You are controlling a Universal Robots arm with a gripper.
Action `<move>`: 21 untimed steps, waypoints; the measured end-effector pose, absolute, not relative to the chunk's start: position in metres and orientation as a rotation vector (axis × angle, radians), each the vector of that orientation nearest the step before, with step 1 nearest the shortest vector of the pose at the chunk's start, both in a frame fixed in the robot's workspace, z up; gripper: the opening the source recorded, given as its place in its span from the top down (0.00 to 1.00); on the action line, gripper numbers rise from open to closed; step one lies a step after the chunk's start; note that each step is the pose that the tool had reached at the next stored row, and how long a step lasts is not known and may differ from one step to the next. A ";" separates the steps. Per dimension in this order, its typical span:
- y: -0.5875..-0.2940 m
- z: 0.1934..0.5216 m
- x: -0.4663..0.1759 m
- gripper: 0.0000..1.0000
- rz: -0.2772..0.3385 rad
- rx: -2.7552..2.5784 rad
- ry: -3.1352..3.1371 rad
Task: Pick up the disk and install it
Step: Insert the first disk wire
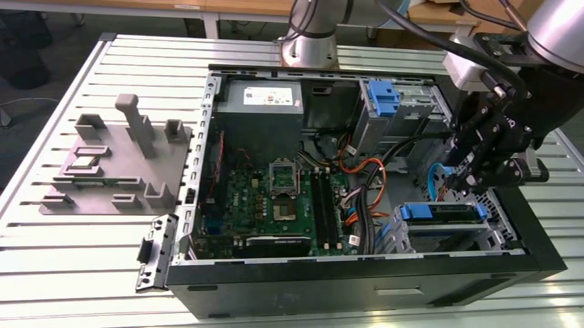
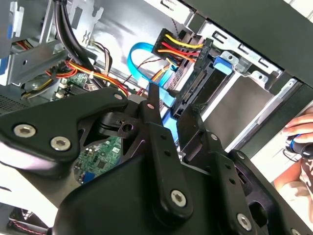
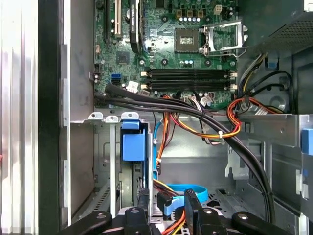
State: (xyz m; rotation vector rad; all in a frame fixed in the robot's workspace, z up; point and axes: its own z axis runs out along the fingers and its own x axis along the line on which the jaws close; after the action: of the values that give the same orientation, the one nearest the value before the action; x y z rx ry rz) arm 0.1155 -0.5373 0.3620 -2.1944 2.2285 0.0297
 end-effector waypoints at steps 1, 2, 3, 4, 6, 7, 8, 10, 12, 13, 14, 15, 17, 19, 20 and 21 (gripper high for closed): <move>-0.537 0.362 0.116 0.58 0.028 -2.195 2.230; -0.537 0.362 0.117 0.58 0.027 -2.195 2.230; -0.537 0.361 0.119 0.58 0.026 -2.195 2.231; -0.537 0.361 0.120 0.58 0.025 -2.195 2.231; -0.537 0.361 0.122 0.58 0.025 -2.195 2.232; -0.537 0.361 0.122 0.58 0.025 -2.194 2.233; -0.537 0.360 0.122 0.58 0.025 -2.193 2.234; -0.538 0.360 0.122 0.58 0.024 -2.193 2.234; -0.538 0.358 0.122 0.58 0.025 -2.192 2.235; -0.538 0.357 0.122 0.58 0.025 -2.192 2.235; -0.537 0.356 0.122 0.58 0.025 -2.192 2.236; -0.537 0.356 0.122 0.58 0.025 -2.192 2.236; -0.537 0.356 0.122 0.58 0.025 -2.192 2.236; -0.538 0.356 0.122 0.58 0.025 -2.192 2.236; -0.538 0.356 0.122 0.58 0.025 -2.192 2.236; -0.537 0.356 0.122 0.58 0.025 -2.192 2.236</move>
State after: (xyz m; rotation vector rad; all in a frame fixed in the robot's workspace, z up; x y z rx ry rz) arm 0.1220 -0.5375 0.3561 -2.1915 2.2356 0.0248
